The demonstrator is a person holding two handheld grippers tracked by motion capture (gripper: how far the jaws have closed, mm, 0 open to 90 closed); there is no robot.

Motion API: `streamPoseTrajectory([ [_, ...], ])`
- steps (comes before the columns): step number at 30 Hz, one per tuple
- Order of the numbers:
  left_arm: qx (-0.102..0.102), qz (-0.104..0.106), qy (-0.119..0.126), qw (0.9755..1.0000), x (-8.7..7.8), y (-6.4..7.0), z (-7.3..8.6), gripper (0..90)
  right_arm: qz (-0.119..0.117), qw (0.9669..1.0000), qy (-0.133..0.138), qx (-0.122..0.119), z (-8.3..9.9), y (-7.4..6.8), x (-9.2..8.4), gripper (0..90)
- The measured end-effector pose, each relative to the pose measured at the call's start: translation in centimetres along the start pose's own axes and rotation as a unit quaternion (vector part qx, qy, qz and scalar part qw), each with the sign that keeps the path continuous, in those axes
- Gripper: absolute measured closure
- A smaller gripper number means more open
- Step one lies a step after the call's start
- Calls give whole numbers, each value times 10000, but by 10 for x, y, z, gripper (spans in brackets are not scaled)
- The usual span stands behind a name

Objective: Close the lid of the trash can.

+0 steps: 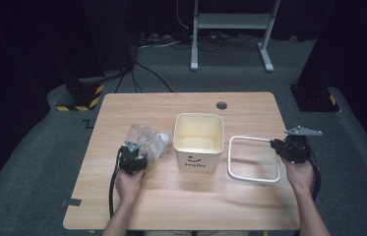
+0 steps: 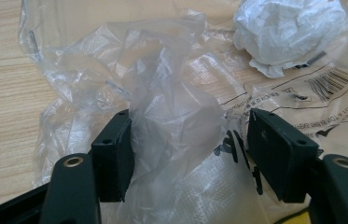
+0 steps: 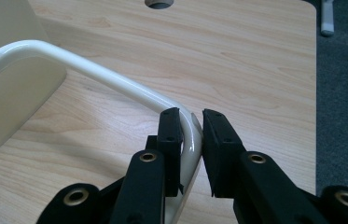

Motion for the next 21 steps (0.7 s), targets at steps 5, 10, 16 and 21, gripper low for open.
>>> streamPoseTrajectory([
  [5, -1, 0, 0, 10000, 0, 0, 0, 354, 15, 10000, 74, 35, -7, 1, -4, 779],
  [10, 0, 0, 0, 10000, 0, 0, 0, 354, 24, 10000, 85, 42, -10, 3, -6, 779],
  [16, -1, 0, 1, 10000, 0, 0, 0, 354, 21, 9998, 153, 92, -16, 4, -10, 779],
  [21, -24, -11, 21, 10000, 0, 0, 0, 354, 25, 9998, 167, 83, -20, 5, -13, 779],
])
Point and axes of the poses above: each handheld gripper's, and its own axes: x roughly forward along the jaws, z roughly out of its underside, y roughly to its right, the point moved 10 cm from there along x, roughly forward along the jaws, and after that the axes turned 14 degrees about y, right-handed, at the moved point
